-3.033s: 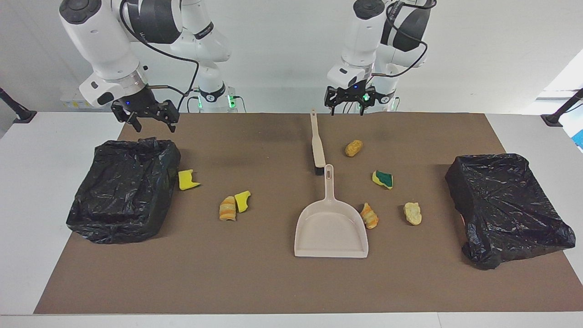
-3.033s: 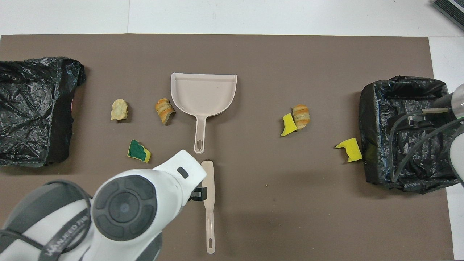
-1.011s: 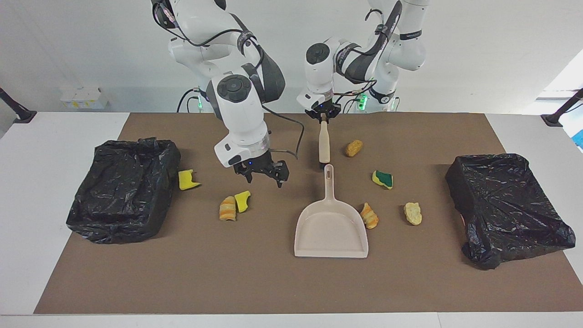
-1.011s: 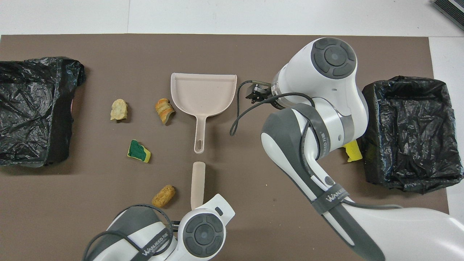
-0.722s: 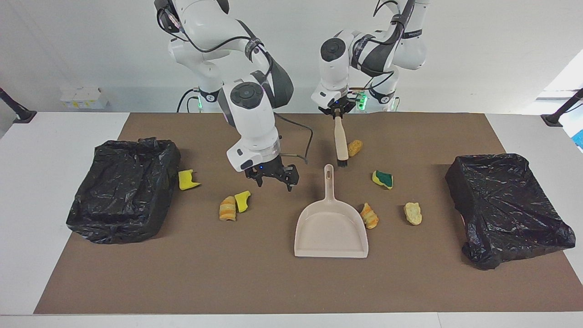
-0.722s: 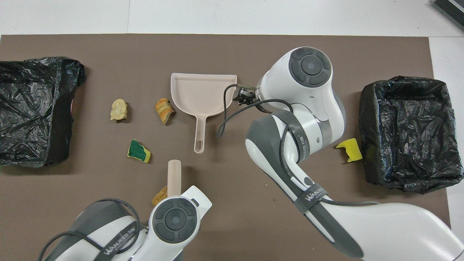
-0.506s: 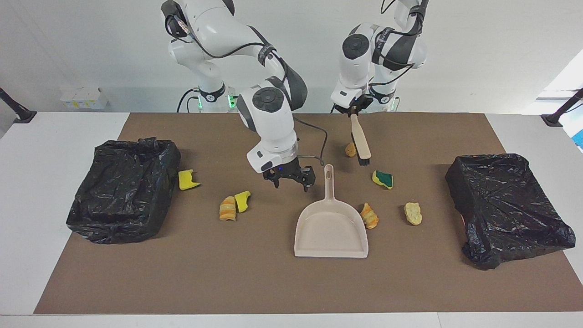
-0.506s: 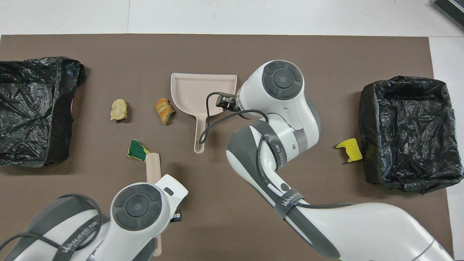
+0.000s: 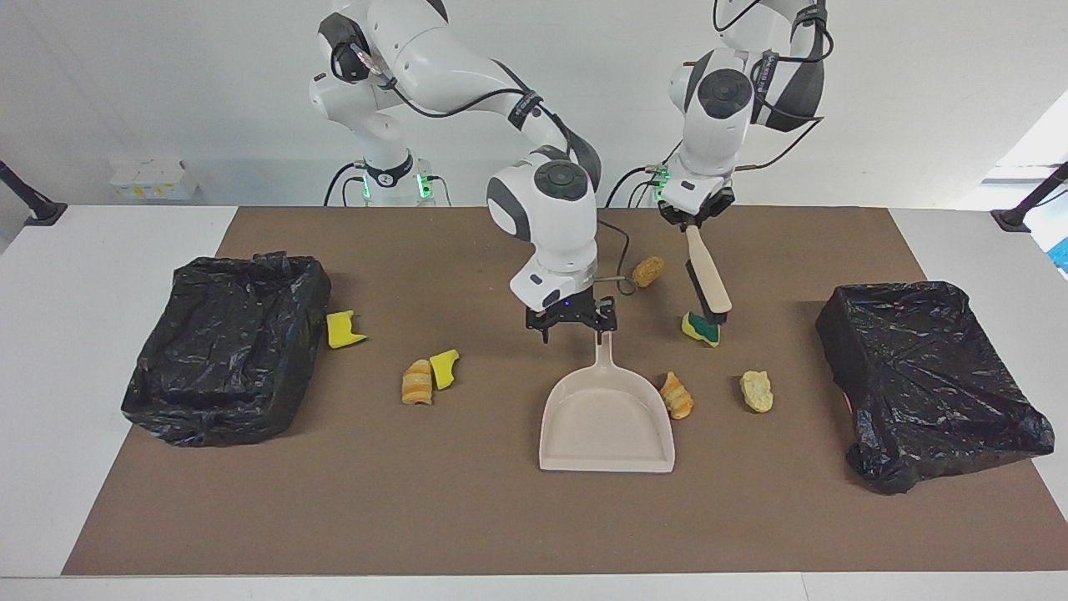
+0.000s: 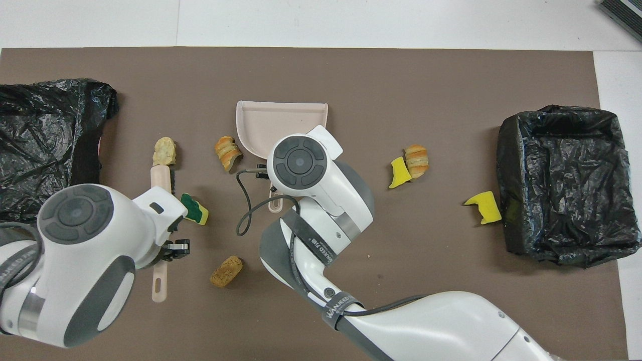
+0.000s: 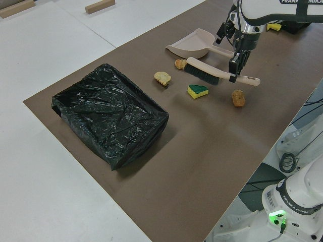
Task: Sweep and dump trash in bin
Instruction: 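Lift the brush with the left gripper while the right gripper grasps the dustpan handle, then sweep bread toward the dustpan while the right gripper sets the dustpan down, then sweep the bread and green sponge into the dustpan with the left gripper, then sweep the remaining bread pieces into the dustpan with the left gripper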
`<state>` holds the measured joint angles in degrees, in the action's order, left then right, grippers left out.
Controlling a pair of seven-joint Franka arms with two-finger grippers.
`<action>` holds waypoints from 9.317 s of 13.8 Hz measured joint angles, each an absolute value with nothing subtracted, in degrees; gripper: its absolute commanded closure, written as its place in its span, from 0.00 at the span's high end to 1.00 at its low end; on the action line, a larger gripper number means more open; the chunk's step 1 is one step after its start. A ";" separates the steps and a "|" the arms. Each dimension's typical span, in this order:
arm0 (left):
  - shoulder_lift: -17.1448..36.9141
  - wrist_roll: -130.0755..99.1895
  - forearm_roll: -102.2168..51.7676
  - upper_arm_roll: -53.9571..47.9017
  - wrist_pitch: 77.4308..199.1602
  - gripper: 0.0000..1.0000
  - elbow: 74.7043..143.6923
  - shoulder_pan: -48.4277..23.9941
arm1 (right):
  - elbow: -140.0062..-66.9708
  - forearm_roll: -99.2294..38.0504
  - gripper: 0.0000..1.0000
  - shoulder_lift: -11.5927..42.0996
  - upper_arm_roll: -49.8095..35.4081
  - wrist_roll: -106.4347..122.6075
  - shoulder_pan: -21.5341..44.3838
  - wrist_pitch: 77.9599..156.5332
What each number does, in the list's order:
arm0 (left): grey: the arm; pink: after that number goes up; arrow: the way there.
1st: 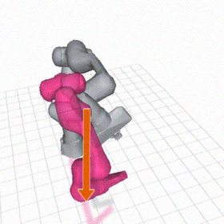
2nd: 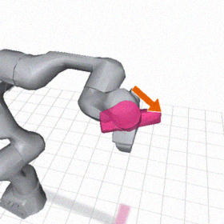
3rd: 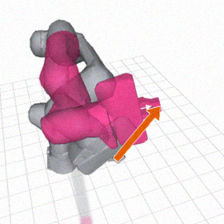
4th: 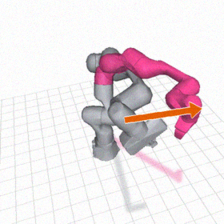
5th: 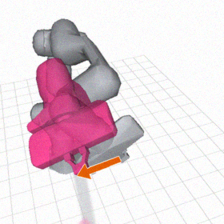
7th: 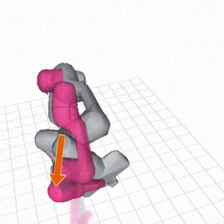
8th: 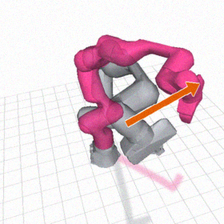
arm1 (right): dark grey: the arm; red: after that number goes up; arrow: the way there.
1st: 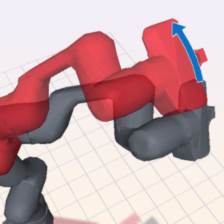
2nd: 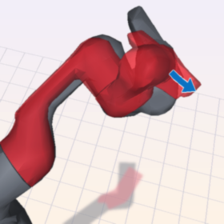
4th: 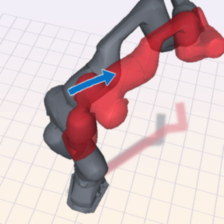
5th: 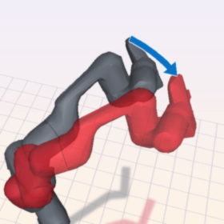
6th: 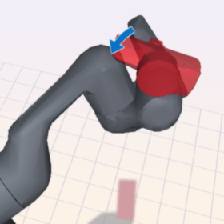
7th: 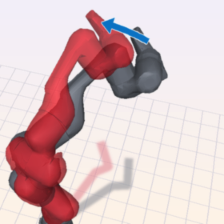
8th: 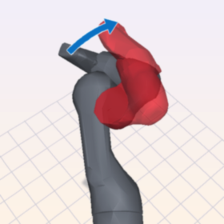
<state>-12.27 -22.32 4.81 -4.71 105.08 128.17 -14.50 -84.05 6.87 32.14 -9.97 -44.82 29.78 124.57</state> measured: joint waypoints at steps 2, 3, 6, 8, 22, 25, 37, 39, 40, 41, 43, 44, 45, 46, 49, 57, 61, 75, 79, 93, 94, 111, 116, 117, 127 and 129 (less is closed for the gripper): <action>-9.76 -18.74 6.93 -4.68 108.52 0.00 126.56 -11.42 | -84.04 8.19 0.99 32.80 -9.98 -44.84 30.79 124.67; -7.95 -17.43 7.75 -4.68 109.00 0.00 124.65 -10.42 | -84.04 9.10 0.94 33.26 -9.96 -45.09 31.40 124.84; -0.76 -10.90 8.07 -4.76 109.53 0.00 116.26 -6.66 | -84.03 12.67 0.79 34.71 -9.98 -46.92 32.63 125.21; 3.69 -5.23 8.10 -4.74 109.99 0.00 111.15 -3.90 | -84.00 13.40 0.74 35.02 -9.91 -46.96 32.65 125.22; 16.82 20.89 8.28 -4.79 114.05 0.00 100.80 2.80 | -82.97 15.93 0.59 35.00 -9.81 -46.96 32.68 124.31; 16.78 28.55 8.27 -4.85 115.29 0.00 103.44 3.10 | -82.75 16.07 0.33 34.97 -9.82 -46.96 32.69 124.20; 10.66 34.89 8.27 -6.79 105.01 0.00 109.05 -2.31 | -85.34 13.92 0.00 28.63 -9.85 -29.23 28.99 118.83; 7.62 34.89 8.26 -6.85 103.81 0.00 110.75 -3.69 | -85.84 11.14 0.00 26.60 -9.85 -21.55 28.00 114.93; 6.29 34.88 8.26 -6.85 103.82 0.00 111.39 -4.12 | -86.15 8.76 0.00 25.44 -9.82 -15.90 27.00 112.78; 5.55 34.82 8.24 -6.85 104.22 0.00 111.45 -4.23 | -86.61 6.44 0.00 24.31 -9.80 -9.89 25.67 111.41; 5.28 34.82 8.24 -6.57 109.23 0.00 111.36 -4.19 | -87.75 3.36 0.00 21.75 -9.78 1.78 22.69 108.66; 5.51 34.83 8.23 -6.44 112.06 0.00 111.37 -4.17 | -88.07 3.10 0.00 20.67 -9.79 5.81 21.59 106.77; 5.84 34.86 8.25 -6.32 114.38 0.00 111.31 -4.12 | -88.35 3.00 0.00 19.67 -9.79 9.95 20.70 104.66; 6.50 34.94 8.28 -6.19 116.04 0.00 110.96 -4.06 | -88.56 2.93 0.00 18.68 -9.79 15.13 20.02 101.92; 10.55 36.55 11.68 -6.20 118.77 0.00 107.55 -4.11 | -88.89 2.88 0.00 17.08 -9.78 29.37 18.59 96.86; 15.41 43.48 14.18 -6.58 121.71 0.00 108.09 -4.87 | -98.81 3.07 0.00 15.32 -9.60 57.16 14.03 110.32; 13.38 43.69 14.19 -6.54 119.48 0.00 111.26 -4.90 | -104.57 3.07 0.00 12.94 -9.54 63.56 12.34 116.22; 0.62 9.68 14.15 -6.91 95.03 0.00 113.10 -10.73 | -109.80 3.64 0.00 12.44 -9.97 63.70 14.14 123.97; -3.68 -12.74 10.61 -6.97 93.71 0.00 119.97 -11.75 | -110.03 3.71 0.00 12.54 -9.97 63.76 14.16 124.78; 0.90 -31.32 -1.65 -7.05 118.61 0.00 128.30 -14.00 | -111.15 3.72 0.00 13.56 -9.91 63.75 16.14 128.48; 1.08 -30.30 -3.79 -7.10 119.26 0.00 127.85 -15.77 | -111.15 3.72 0.00 13.56 -9.91 63.70 16.17 128.49; 5.18 -16.46 -13.43 -5.62 115.39 0.00 112.13 -24.70 | -111.20 3.71 0.00 13.80 -9.87 62.25 16.84 128.54; 8.62 -2.64 -5.19 -5.25 115.08 0.00 109.18 -14.55 | -111.20 3.71 0.00 13.81 -9.87 62.25 16.84 128.55; 8.96 -0.28 -3.97 -5.20 115.07 0.00 108.89 -12.69 | -111.20 3.71 0.00 13.82 -9.87 62.25 16.84 128.55; 13.34 13.84 3.97 -6.78 114.00 0.00 109.90 -11.46 | -111.20 3.71 0.00 13.84 -9.87 62.25 16.84 128.57; 11.91 13.86 4.02 -7.13 113.98 0.00 112.66 -14.65 | -111.20 3.71 0.00 13.84 -9.87 62.25 16.85 128.57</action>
<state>11.91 13.86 4.02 -7.13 113.98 112.66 -14.65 -111.20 3.71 13.84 -9.87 62.25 16.85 128.57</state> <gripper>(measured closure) 0.744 0.692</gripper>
